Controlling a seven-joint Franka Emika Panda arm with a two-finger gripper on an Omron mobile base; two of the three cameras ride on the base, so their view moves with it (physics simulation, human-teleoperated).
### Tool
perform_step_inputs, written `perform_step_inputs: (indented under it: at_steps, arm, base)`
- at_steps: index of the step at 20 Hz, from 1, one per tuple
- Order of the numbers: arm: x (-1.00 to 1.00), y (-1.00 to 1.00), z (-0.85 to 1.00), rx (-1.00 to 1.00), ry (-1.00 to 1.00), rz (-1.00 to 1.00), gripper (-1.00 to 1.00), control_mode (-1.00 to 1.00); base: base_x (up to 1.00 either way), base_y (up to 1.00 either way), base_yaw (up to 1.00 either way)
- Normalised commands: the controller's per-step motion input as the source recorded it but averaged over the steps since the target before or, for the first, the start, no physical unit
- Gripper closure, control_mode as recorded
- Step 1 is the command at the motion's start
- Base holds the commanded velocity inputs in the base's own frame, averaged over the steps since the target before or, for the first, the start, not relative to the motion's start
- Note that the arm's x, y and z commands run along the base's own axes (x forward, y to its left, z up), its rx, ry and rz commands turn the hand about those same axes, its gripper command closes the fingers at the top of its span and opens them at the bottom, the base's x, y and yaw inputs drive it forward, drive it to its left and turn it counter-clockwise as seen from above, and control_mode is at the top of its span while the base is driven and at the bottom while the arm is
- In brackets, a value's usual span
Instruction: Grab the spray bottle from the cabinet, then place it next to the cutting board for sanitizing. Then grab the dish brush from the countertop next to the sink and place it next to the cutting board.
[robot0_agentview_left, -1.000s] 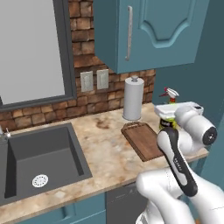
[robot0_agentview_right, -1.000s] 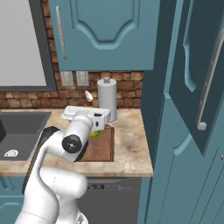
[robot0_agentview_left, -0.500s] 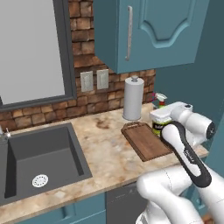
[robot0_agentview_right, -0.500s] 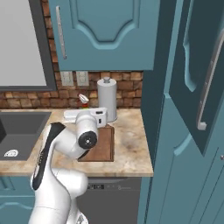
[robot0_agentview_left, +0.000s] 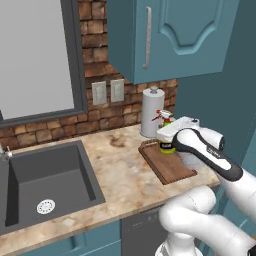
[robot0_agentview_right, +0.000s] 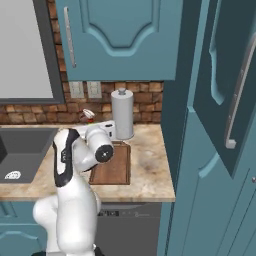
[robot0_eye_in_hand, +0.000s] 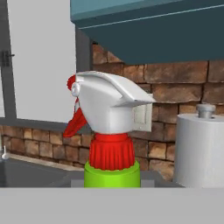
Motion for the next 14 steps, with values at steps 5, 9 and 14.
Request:
perform_step_inputs:
  at_steps: [5,9,14]
  arm:
    - [0.31,0.51,-0.45,0.0,-0.12,0.1,1.0,-1.0]
    - [0.38,0.34,-0.22,0.02,-0.03,0.06,1.0,-1.0]
    - [0.22,0.31,-0.15,0.02,0.0,0.04,1.0,-1.0]
  base:
    - [0.0,0.0,0.0]
    - [0.0,0.0,0.0]
    - [0.0,0.0,0.0]
